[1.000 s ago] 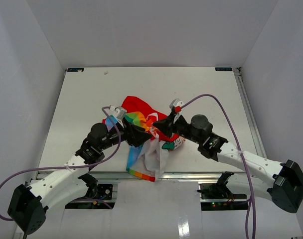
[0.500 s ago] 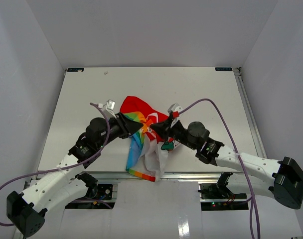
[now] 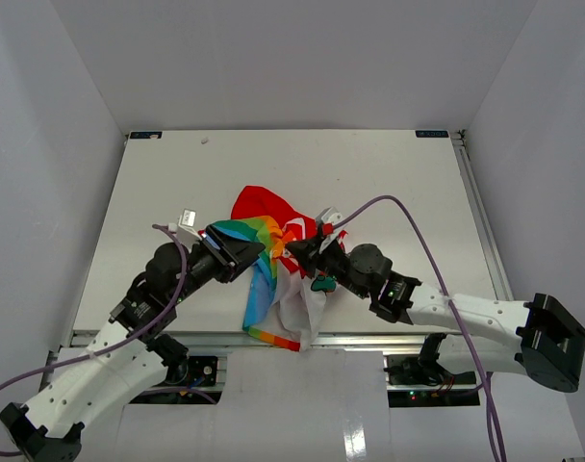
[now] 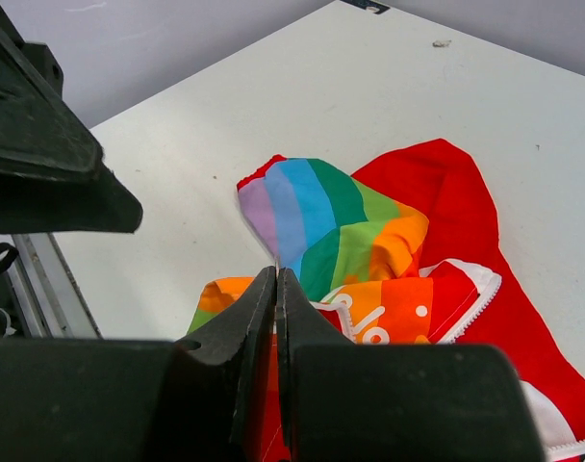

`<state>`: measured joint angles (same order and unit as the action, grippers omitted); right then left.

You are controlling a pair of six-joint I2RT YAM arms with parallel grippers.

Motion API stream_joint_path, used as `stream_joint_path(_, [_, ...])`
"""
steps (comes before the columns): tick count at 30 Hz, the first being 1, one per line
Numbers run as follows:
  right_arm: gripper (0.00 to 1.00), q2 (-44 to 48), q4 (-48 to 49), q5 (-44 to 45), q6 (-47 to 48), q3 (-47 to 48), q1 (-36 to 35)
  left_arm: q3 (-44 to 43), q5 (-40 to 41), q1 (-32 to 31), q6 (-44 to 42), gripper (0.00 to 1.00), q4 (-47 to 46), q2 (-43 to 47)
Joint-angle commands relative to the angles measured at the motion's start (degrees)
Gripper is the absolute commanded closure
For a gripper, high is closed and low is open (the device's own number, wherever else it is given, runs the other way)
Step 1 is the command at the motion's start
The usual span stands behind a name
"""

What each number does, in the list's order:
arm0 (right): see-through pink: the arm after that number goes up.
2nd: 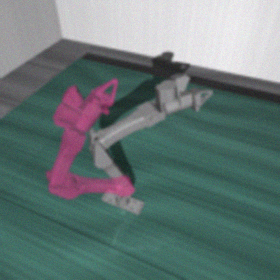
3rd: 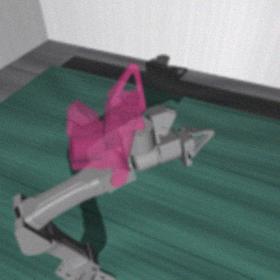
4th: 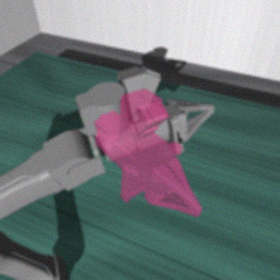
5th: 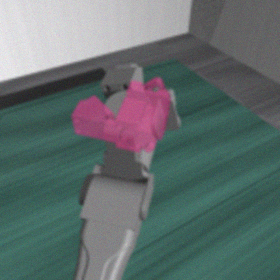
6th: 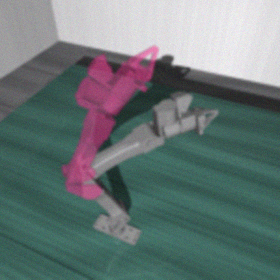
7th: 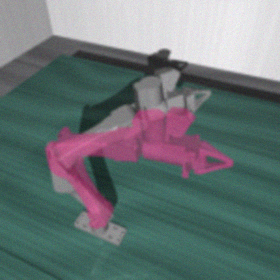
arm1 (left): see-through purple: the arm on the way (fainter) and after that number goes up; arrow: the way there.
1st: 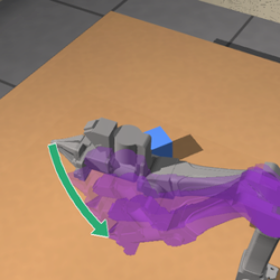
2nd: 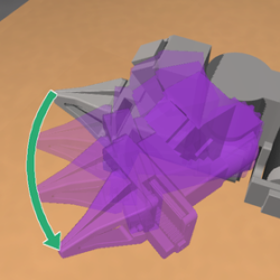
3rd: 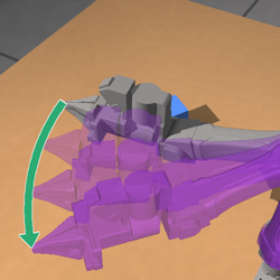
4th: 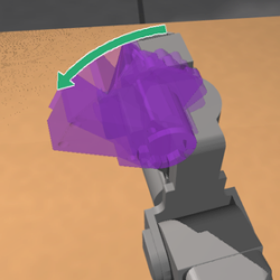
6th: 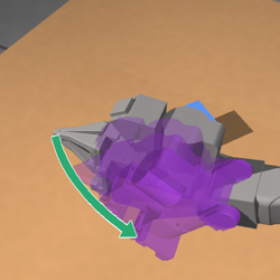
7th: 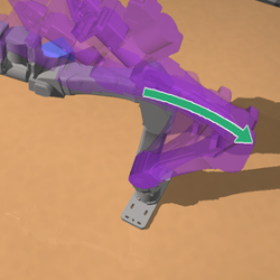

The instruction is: Zip up the jacket

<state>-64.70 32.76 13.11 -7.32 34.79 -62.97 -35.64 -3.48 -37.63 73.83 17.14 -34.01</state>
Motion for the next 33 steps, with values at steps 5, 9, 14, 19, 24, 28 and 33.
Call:
stream_joint_path(5, [0.92, 0.2, 6.0, 7.0, 2.1, 0.4, -2.7, -1.3, -0.9, -0.6, 12.9, 0.41, 6.0, -8.4])
stream_joint_path(9, [0.92, 0.0, 6.2, 7.3, 2.4, 0.3, -3.2, -1.4, 0.1, -1.3, 16.0, 0.41, 6.2, -8.0])
stream_joint_path(14, [0.92, 0.3, 7.4, 7.5, 2.4, -0.6, -3.7, -1.1, 2.2, -2.0, 19.7, 0.41, 7.0, -7.8])
stream_joint_path(19, [0.92, -0.3, 7.3, 8.2, 2.8, -0.5, -4.0, -2.0, 1.8, -3.1, 22.2, 0.41, 7.1, -10.8])
stream_joint_path(24, [0.92, -0.3, 7.3, 8.7, 3.2, -0.5, -4.2, -5.9, 4.6, -5.3, 22.0, 0.43, 8.8, -11.5])
stream_joint_path(28, [0.92, -0.2, 7.0, 8.8, 3.4, -0.5, -4.2, -6.0, 6.5, -6.8, 22.7, 0.44, 9.5, -10.6])
stream_joint_path(33, [0.92, 0.2, 6.9, 9.0, 3.5, -0.3, -4.4, -6.7, 7.7, -7.3, 23.2, 0.44, 10.1, -11.3])
